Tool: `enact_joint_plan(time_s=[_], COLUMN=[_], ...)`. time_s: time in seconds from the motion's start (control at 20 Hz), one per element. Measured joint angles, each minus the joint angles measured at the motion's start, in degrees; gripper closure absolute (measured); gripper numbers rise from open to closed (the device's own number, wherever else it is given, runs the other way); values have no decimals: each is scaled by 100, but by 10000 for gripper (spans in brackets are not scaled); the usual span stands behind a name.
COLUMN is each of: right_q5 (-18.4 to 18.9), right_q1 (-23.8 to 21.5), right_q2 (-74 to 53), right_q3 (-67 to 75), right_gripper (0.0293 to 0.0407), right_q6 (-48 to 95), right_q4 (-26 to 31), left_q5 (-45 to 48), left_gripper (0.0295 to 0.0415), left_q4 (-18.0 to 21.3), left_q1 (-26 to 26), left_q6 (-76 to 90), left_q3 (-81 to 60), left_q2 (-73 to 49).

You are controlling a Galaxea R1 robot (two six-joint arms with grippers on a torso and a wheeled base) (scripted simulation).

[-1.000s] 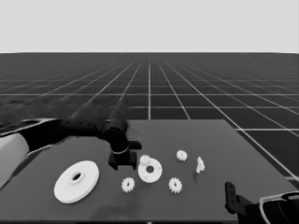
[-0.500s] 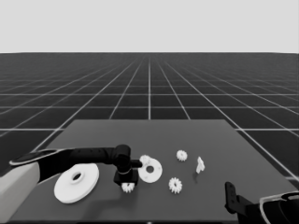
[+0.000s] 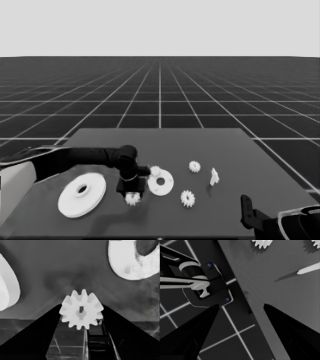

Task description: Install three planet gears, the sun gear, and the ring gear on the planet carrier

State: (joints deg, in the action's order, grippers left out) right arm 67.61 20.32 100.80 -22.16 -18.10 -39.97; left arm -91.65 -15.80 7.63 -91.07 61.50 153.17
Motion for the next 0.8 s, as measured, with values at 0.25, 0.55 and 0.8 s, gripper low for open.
enact_joint_plan(time_s=[0.25,0.55,0.8], right_q5=[0,0,0], right_q1=[0,0,0], right_q2=[0,0,0], right_q3=[0,0,0], right_gripper=[315,315,315], right_q6=[0,0,0], right_q4=[0,0,0], left_q5=[163,177,170], left_gripper=[399,398,399], left_q4=[1752,1865,1860], left_q1=[-1966,-2073,-2062], left_q6=[-212,-107,76], left_q3=[-187,953,1644], left_q2=[11,1036,1558])
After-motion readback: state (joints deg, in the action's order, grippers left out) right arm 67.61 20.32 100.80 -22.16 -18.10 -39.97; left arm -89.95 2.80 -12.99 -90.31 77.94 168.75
